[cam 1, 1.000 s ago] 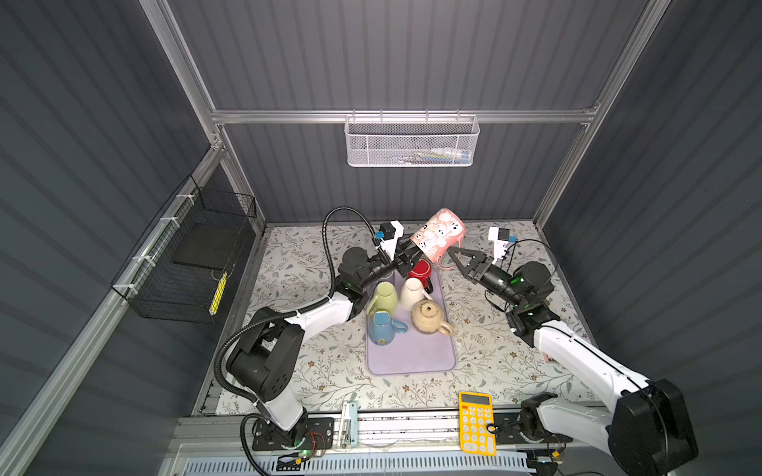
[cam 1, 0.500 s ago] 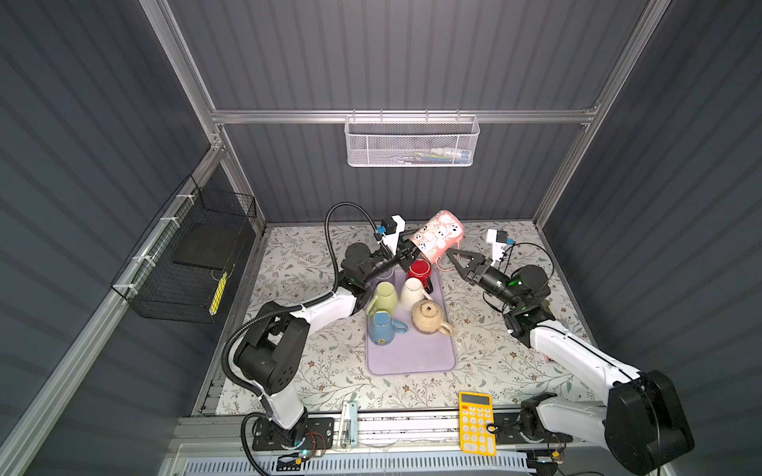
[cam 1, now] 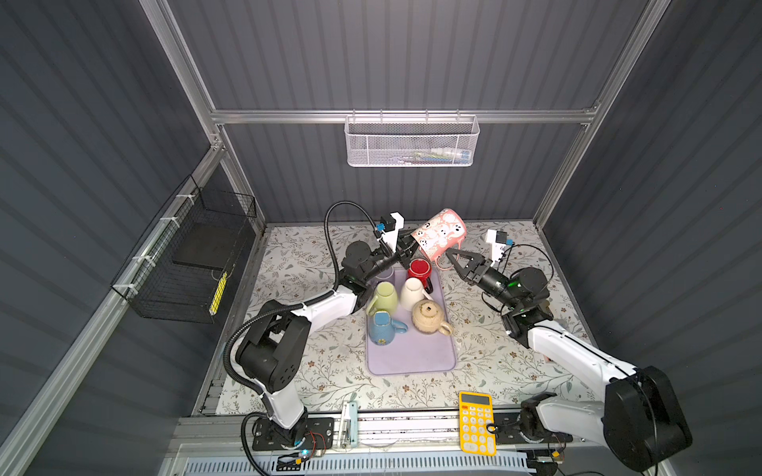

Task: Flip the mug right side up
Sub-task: 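Tilt the pink mug with the left gripper while the right gripper holds the handle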

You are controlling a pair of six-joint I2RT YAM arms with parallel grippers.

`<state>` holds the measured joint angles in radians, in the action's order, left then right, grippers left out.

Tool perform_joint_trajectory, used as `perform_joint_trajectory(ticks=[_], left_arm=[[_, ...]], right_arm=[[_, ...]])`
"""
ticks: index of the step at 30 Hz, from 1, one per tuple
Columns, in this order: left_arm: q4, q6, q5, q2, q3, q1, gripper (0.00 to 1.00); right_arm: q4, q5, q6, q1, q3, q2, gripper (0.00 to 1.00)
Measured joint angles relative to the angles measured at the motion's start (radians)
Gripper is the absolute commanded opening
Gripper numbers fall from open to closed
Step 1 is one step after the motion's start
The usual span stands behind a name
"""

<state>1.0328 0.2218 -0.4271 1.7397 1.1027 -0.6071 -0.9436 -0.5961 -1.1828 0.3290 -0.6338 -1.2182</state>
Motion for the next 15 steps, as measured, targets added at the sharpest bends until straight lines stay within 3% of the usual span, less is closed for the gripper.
perform_joint_trajectory(ticks=[5, 11, 15], left_arm=[[0.0, 0.0, 0.0, 0.0, 0.0, 0.0, 0.0], [0.0, 0.0, 0.004, 0.0, 0.0, 0.001, 0.0], [-0.023, -0.007, 0.005, -0.002, 0.0, 0.006, 0.0]], right_arm=[[0.0, 0.001, 0.0, 0.001, 0.0, 0.0, 0.1], [0.0, 0.005, 0.005, 0.001, 0.0, 0.0, 0.31], [0.002, 0.034, 0.013, -0.001, 0.004, 0.003, 0.36]])
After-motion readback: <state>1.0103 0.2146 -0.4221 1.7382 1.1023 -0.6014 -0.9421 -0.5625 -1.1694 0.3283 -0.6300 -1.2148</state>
